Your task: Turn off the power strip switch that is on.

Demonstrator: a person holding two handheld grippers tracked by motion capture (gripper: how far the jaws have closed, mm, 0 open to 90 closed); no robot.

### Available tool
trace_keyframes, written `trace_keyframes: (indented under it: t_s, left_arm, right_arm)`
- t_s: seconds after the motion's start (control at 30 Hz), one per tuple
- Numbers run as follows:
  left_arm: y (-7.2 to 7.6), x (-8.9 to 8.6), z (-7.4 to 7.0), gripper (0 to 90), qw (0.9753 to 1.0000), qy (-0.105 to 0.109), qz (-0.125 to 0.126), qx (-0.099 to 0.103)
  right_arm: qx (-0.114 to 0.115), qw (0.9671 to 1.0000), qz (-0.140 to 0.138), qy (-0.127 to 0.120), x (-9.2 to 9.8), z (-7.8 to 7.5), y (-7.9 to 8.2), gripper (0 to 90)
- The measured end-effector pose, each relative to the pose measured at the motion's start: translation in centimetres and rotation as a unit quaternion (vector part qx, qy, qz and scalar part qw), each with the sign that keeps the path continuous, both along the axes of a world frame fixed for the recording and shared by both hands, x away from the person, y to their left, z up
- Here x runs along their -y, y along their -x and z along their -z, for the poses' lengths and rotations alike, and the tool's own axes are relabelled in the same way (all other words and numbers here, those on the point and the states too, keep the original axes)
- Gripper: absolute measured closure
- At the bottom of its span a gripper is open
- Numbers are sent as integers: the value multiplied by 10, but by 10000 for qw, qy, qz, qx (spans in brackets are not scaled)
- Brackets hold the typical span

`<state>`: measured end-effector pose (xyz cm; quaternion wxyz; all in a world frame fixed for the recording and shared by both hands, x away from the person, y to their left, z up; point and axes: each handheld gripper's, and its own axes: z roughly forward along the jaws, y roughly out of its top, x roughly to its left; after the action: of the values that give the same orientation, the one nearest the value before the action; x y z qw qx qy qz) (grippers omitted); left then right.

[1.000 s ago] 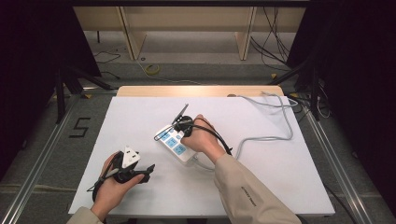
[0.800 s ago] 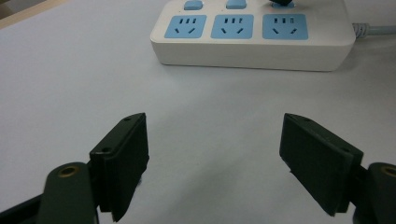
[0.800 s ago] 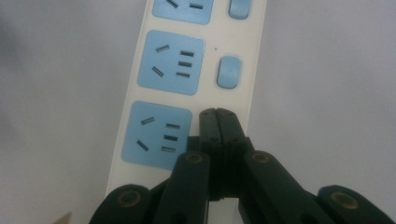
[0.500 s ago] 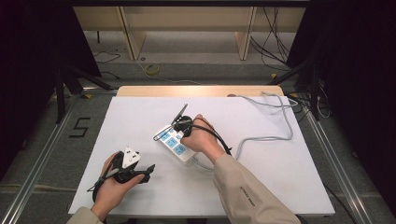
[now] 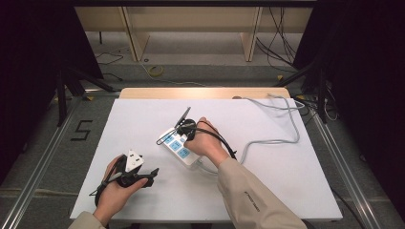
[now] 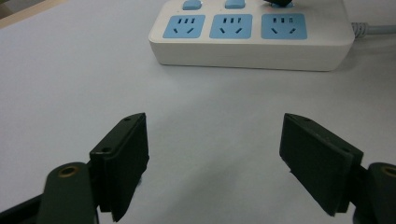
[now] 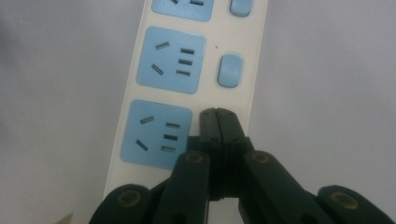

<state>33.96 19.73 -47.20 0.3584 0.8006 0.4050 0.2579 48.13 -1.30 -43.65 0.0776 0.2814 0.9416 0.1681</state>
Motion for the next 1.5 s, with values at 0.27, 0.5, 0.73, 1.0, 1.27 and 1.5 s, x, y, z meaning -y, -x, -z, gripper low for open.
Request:
trace_keyframes:
  t_s: [0.27, 0.5, 0.73, 1.0, 1.27, 1.5]
  left_arm:
    - [0, -1, 0, 237, 10000, -10, 4, -15]
    - [0, -1, 0, 237, 10000, 6, -8, -9]
    - [-1, -2, 0, 237, 10000, 18, -11, -6]
    - [0, -1, 1, 237, 10000, -2, -23, -27]
    - [0, -1, 1, 236, 10000, 0, -41, -41]
    - [0, -2, 2, 236, 10000, -19, -61, -50]
  right_arm:
    - [9, 10000, 26, -45, 1, 0, 1, 900]
    - [15, 9999, 88, -146, 2, 0, 1, 900]
    - [304, 9966, 236, -727, 15, -2, 4, 900]
    - [540, 9913, 353, -1149, 45, -10, 13, 838]
    - [638, 9861, 428, -1474, 86, -14, 29, 764]
    - [807, 9783, 662, -1791, 126, -10, 46, 661]
